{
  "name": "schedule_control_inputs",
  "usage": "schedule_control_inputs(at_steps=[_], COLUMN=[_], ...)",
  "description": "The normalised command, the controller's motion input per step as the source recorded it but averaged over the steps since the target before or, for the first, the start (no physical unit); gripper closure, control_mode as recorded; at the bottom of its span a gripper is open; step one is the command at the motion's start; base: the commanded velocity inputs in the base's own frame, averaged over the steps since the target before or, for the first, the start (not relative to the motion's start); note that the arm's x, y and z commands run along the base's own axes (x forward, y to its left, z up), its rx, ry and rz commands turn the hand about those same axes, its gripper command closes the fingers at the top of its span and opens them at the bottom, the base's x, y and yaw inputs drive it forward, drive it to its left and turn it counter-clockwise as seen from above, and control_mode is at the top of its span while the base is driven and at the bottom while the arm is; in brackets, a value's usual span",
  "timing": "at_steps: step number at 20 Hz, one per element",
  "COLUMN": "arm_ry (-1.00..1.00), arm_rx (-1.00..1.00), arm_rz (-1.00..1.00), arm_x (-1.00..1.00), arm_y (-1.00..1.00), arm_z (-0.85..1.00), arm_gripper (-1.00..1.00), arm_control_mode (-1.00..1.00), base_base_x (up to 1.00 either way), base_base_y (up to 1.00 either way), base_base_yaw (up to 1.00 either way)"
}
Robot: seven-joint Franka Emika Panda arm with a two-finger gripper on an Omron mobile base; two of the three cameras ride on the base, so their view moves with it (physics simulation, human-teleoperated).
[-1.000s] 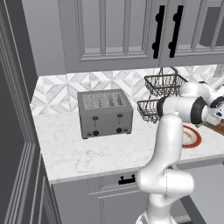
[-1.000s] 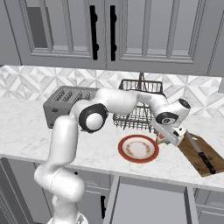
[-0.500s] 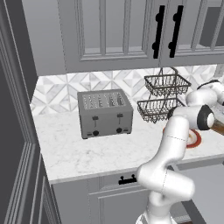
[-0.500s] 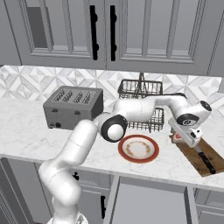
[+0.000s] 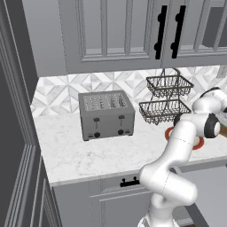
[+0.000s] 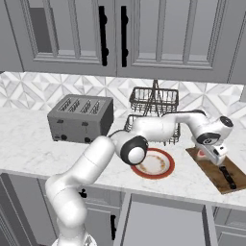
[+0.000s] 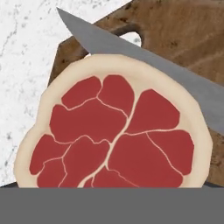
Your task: Pick up the knife from the drawer and place it on the cutting board. Then place the meat from the plate to the cutting board.
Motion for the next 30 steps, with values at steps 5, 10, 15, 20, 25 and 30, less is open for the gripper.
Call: schedule_control_inputs(at_steps=[5,10,15,20,25,30], arm_ry=[-0.02,0.03,0.09,0.02,0.00,0.02], arm_rx=[-0.11,-0.10,-0.05,0.00,0.00,-0.02], arm_rz=[-0.20,-0.16,-0.11,-0.02,0.00,0.00], arm_x=[0.49,0.35,0.01,0.00,-0.31,-0.46], arm_y=[-0.02,0.00,0.00,0.00,0.25,0.49], arm_z=[-0.08,-0.38,-0.62,-0.33,-0.01,0.06], arm_gripper=[1.00,1.00,-1.00,-1.00,-1.00,-1.00], arm_control_mode=[-1.00,-1.00,-1.00,-1.00,-1.00,-1.00], base_base_x=[0.00,0.00,0.00,0.00,0.00,0.00], base_base_y=[0.00,0.00,0.00,0.00,0.00,0.00], base_base_yaw=[0.00,0.00,0.00,0.00,0.00,0.00])
